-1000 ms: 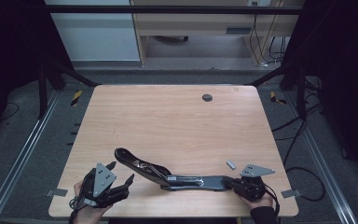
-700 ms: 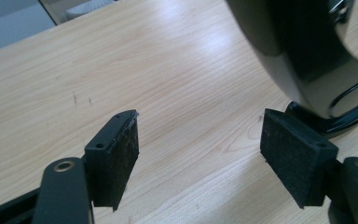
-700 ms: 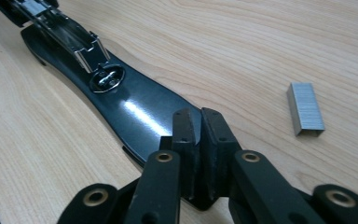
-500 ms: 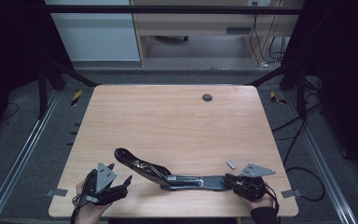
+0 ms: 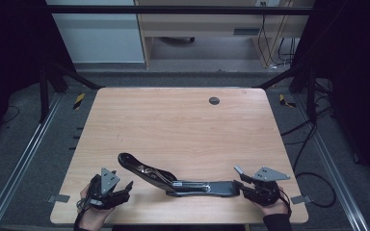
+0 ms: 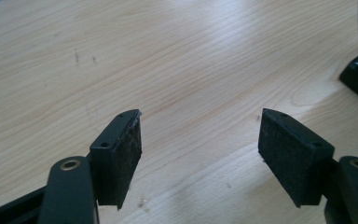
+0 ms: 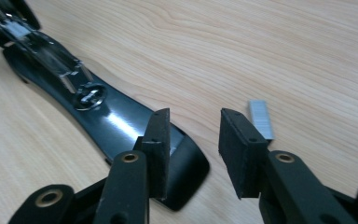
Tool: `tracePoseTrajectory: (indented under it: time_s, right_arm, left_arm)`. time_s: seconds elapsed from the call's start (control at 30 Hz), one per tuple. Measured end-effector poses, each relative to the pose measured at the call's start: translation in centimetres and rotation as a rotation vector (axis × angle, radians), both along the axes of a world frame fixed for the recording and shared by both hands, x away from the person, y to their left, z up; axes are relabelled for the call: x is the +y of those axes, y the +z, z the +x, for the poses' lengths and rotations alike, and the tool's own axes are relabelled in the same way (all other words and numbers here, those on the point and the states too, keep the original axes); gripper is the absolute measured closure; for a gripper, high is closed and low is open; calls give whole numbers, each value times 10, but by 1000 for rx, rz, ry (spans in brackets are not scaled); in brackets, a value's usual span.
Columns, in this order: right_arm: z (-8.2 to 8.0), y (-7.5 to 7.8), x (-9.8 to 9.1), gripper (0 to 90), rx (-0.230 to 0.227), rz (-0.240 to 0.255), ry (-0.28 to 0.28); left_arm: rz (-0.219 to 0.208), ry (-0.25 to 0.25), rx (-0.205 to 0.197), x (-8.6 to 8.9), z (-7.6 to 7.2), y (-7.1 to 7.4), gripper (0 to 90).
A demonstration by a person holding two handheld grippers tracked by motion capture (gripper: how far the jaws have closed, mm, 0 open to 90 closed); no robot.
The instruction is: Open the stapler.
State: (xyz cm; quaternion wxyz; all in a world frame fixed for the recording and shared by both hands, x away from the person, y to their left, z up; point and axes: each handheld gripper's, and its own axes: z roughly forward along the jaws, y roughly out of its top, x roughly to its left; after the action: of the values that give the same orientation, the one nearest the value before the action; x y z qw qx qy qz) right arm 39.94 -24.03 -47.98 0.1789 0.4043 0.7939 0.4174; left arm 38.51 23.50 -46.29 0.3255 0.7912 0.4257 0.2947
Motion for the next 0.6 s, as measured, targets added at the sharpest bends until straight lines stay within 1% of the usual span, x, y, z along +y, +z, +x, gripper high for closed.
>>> tracePoseTrajectory:
  time_s: [0.1, 0.13, 0.23, 0.33, 0.37, 0.4, 0.47, 0.5, 0.53, 0.6]
  right_arm:
    - [2, 2, -3, 606, 5, -18, -31]
    - [3, 2, -5, 598, -1, -29, -41]
    - [5, 3, -8, 575, 0, -35, -68]
    - [8, 6, -9, 568, 0, -39, -88]
    - [9, 6, -10, 568, -3, -46, -91]
    - [11, 7, -10, 568, 5, -47, -103]
    - [14, 8, -9, 568, 4, -70, -123]
    - [15, 10, -9, 569, 9, -77, -132]
    - [17, 11, -9, 569, -2, -99, -133]
    - [20, 13, -8, 560, -6, -110, -147]
  left_arm:
    - [-4, 15, 2, 5, 4, -2, 296]
    - [-10, 20, 5, 6, 5, -2, 297]
    - [-19, 31, 15, 10, 8, -5, 304]
    - [-38, 39, 28, 13, 11, -7, 307]
    - [-39, 40, 32, 13, 12, -7, 308]
    - [-38, 39, 39, 13, 14, -8, 309]
    - [-36, 34, 47, 12, 15, -10, 309]
    - [-39, 33, 44, 12, 16, -10, 307]
    - [-33, 28, 46, 11, 16, -10, 305]
    - [-34, 26, 41, 10, 15, -10, 304]
